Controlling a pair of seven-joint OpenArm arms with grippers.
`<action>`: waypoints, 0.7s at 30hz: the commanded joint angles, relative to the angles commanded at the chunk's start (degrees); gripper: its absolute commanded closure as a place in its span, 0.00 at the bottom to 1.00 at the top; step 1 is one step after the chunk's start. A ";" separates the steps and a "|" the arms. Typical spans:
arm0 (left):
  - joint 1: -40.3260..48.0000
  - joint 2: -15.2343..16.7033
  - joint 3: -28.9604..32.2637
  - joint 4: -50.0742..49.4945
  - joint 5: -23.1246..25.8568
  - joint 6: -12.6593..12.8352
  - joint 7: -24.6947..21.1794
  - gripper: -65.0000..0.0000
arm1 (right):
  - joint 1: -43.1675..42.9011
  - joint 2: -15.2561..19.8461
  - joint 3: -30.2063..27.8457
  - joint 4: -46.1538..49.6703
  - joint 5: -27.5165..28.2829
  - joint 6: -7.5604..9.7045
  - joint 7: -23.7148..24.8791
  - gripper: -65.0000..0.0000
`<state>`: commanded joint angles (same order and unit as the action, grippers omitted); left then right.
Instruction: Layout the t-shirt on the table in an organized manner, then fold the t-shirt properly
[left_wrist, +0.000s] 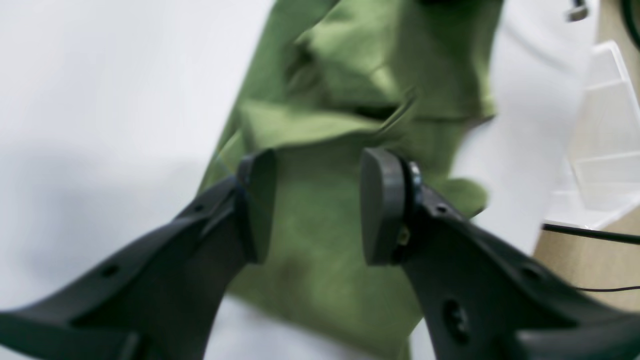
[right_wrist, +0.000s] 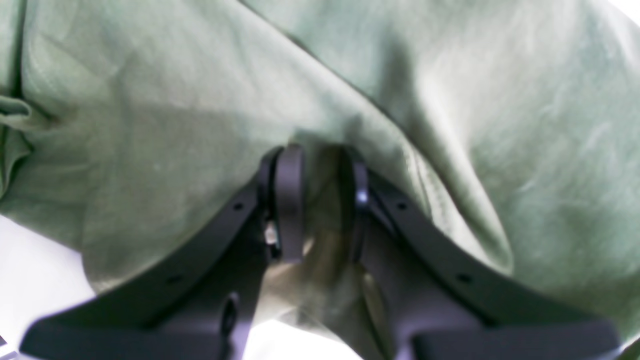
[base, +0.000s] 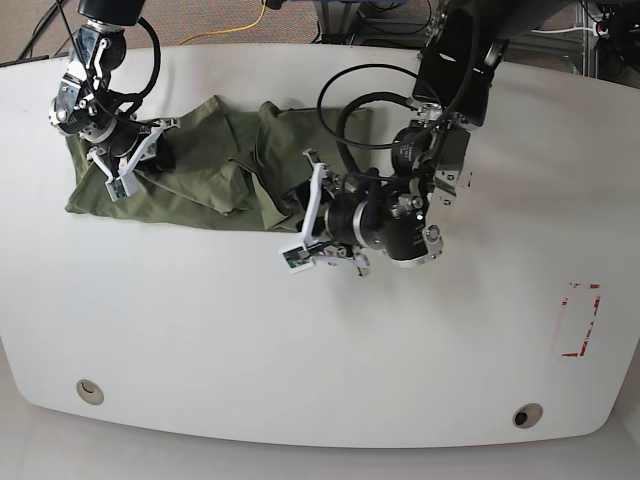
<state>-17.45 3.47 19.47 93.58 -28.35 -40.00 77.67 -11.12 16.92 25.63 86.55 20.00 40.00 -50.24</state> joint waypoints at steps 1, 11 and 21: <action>0.09 -0.97 -0.26 0.00 0.53 0.00 0.00 0.62 | 0.09 0.00 0.00 0.00 0.00 0.00 0.00 0.81; 1.32 -2.64 2.99 -4.84 4.92 0.00 -3.43 0.62 | 0.09 -0.09 0.00 0.00 0.00 0.00 0.00 0.81; -2.20 1.76 10.02 -18.37 5.01 0.00 -10.55 0.62 | 0.00 -1.76 0.00 0.00 0.00 0.00 0.00 0.81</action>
<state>-19.65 5.23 29.49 75.21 -23.34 -40.00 67.12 -11.12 15.16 25.63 86.55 20.00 40.00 -50.24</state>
